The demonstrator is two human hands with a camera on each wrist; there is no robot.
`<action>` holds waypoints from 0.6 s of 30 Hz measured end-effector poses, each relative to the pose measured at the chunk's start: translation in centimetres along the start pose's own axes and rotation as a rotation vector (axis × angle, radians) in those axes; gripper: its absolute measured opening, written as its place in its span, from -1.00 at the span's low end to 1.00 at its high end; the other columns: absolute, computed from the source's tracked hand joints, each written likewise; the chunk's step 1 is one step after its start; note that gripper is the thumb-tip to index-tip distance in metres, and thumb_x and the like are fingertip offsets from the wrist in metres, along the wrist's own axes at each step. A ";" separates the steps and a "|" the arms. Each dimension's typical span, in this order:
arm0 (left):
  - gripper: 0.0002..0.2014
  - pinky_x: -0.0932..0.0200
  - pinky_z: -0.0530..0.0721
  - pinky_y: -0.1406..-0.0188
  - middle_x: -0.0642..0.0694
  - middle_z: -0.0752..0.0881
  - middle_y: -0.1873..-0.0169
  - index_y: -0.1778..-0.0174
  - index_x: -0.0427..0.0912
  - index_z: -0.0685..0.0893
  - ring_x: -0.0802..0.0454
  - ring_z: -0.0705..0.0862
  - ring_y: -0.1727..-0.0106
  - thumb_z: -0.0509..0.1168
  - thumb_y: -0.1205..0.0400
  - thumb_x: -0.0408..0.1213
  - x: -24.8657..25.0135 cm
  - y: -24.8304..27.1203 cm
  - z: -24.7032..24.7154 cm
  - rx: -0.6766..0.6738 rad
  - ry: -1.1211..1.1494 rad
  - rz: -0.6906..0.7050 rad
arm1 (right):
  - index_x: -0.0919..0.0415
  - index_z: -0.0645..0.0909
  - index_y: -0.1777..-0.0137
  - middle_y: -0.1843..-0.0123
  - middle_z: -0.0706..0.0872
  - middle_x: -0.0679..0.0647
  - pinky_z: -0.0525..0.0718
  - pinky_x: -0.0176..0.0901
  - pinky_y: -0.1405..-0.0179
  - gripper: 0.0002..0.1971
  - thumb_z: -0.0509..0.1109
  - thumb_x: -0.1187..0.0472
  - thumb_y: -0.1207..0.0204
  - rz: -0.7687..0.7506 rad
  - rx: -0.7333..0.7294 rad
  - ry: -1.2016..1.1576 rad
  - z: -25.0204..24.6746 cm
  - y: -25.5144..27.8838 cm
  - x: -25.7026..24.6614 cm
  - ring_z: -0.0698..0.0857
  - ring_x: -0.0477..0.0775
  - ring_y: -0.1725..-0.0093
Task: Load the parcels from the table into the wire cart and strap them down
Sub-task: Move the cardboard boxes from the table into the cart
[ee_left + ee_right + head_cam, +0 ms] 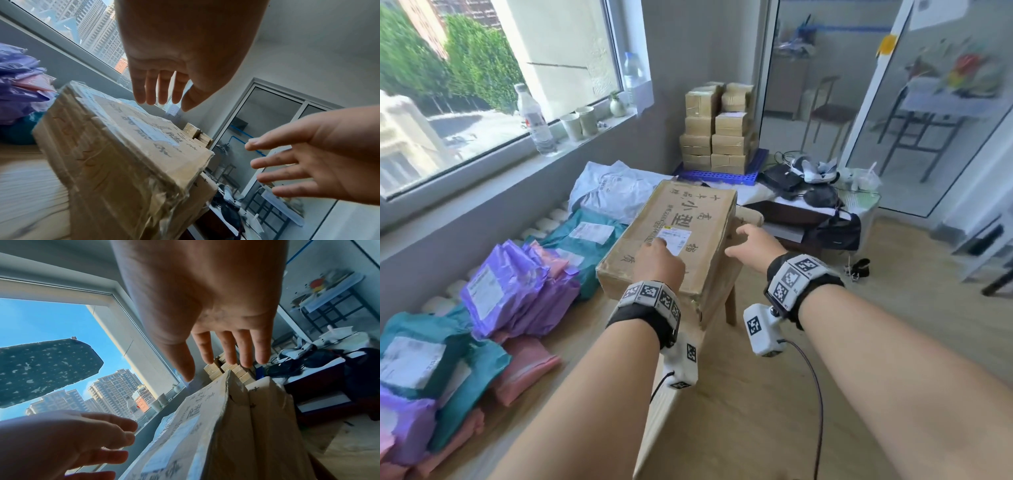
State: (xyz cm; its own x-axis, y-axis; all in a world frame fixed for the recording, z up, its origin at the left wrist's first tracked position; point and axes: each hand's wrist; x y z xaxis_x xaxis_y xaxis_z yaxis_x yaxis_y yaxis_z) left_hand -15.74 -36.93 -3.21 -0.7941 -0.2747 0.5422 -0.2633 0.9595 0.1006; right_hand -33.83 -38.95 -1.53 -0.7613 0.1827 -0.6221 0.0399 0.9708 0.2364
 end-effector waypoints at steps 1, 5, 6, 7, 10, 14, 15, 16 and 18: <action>-0.48 -0.09 0.54 -0.36 -0.20 0.48 -0.44 -0.51 -0.18 0.41 -0.16 0.52 -0.39 0.12 -0.57 -0.37 0.4 -1.0 0.5 0.000 -0.006 -0.013 | 0.12 0.33 -0.58 -0.50 0.49 0.12 0.52 -0.10 -0.26 -0.36 0.41 0.05 -0.52 -0.016 -0.015 0.009 -0.3 -1.6 -0.1 0.54 0.13 -0.41; -0.50 -0.10 0.54 -0.36 -0.19 0.48 -0.45 -0.49 -0.18 0.42 -0.16 0.52 -0.39 0.09 -0.57 -0.37 1.8 -4.3 2.4 0.062 -0.029 -0.125 | 0.10 0.37 -0.55 -0.48 0.53 0.12 0.52 -0.05 -0.37 -0.36 0.41 0.05 -0.46 -0.101 -0.076 0.094 -0.8 -8.3 -0.5 0.53 0.15 -0.41; -0.50 -0.09 0.52 -0.38 -0.19 0.47 -0.45 -0.48 -0.19 0.43 -0.16 0.51 -0.41 0.08 -0.57 -0.37 1.8 -4.7 2.4 0.071 -0.034 -0.132 | 0.09 0.38 -0.54 -0.47 0.53 0.12 0.52 -0.05 -0.37 -0.36 0.41 0.05 -0.45 -0.108 -0.079 0.101 -0.7 -9.1 -0.6 0.54 0.16 -0.41; -0.50 -0.08 0.51 -0.39 -0.19 0.48 -0.45 -0.48 -0.18 0.43 -0.16 0.49 -0.43 0.08 -0.57 -0.37 2.1 -5.3 2.9 0.095 -0.040 -0.166 | 0.09 0.38 -0.54 -0.47 0.53 0.12 0.52 -0.05 -0.36 -0.37 0.40 0.06 -0.45 -0.139 -0.106 0.119 -0.7 -10.7 -0.6 0.54 0.17 -0.41; -0.52 -0.06 0.49 -0.38 -0.18 0.50 -0.42 -0.47 -0.17 0.46 -0.16 0.49 -0.43 0.11 -0.58 -0.36 3.6 -6.7 4.1 0.175 -0.049 -0.278 | 0.09 0.38 -0.53 -0.47 0.54 0.11 0.49 -0.03 -0.41 -0.38 0.41 0.08 -0.45 -0.214 -0.179 0.162 -1.2 -14.6 -0.5 0.54 0.15 -0.41; -0.53 -0.10 0.51 -0.38 -0.18 0.53 -0.39 -0.44 -0.17 0.49 -0.19 0.49 -0.41 0.15 -0.56 -0.36 4.5 -7.0 5.7 0.279 -0.016 -0.481 | 0.02 0.39 -0.51 -0.47 0.53 0.10 0.29 0.18 -0.56 -0.40 0.37 0.00 -0.45 -0.318 -0.209 0.312 -1.4 -18.1 -0.6 0.45 0.13 -0.49; -0.53 -0.10 0.50 -0.39 -0.20 0.51 -0.40 -0.44 -0.19 0.48 -0.21 0.47 -0.42 0.14 -0.56 -0.37 4.5 -6.7 6.2 0.299 -0.015 -0.532 | 0.02 0.40 -0.50 -0.47 0.53 0.10 0.31 0.18 -0.54 -0.42 0.37 -0.01 -0.46 -0.339 -0.213 0.345 -1.5 -18.8 -0.6 0.45 0.15 -0.49; -0.53 -0.10 0.48 -0.40 -0.23 0.49 -0.40 -0.45 -0.20 0.46 -0.23 0.44 -0.43 0.14 -0.57 -0.37 4.3 -6.3 6.7 0.319 -0.015 -0.586 | 0.04 0.42 -0.48 -0.47 0.53 0.11 0.34 0.17 -0.52 -0.46 0.36 0.00 -0.49 -0.359 -0.221 0.368 -1.5 -19.4 -0.6 0.44 0.18 -0.49; -0.50 -0.10 0.39 -0.45 -0.28 0.42 -0.43 -0.47 -0.23 0.38 -0.25 0.37 -0.48 0.17 -0.56 -0.36 4.0 -5.5 7.4 0.352 -0.021 -0.689 | 0.05 0.42 -0.48 -0.48 0.51 0.11 0.38 0.13 -0.50 -0.49 0.33 0.03 -0.52 -0.392 -0.241 0.396 -1.4 -20.2 -0.7 0.43 0.23 -0.48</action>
State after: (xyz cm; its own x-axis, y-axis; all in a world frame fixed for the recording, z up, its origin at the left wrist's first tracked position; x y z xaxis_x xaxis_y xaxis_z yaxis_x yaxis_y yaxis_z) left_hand -21.54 -43.78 -7.71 -0.3971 -0.8071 0.4370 -0.8575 0.4960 0.1369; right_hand -35.01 -58.91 -4.78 -0.8744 -0.2984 -0.3827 -0.4049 0.8832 0.2365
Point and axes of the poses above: each hand's wrist, its own y-axis away from the middle knuckle, its own z-axis out of the palm, x = y × z
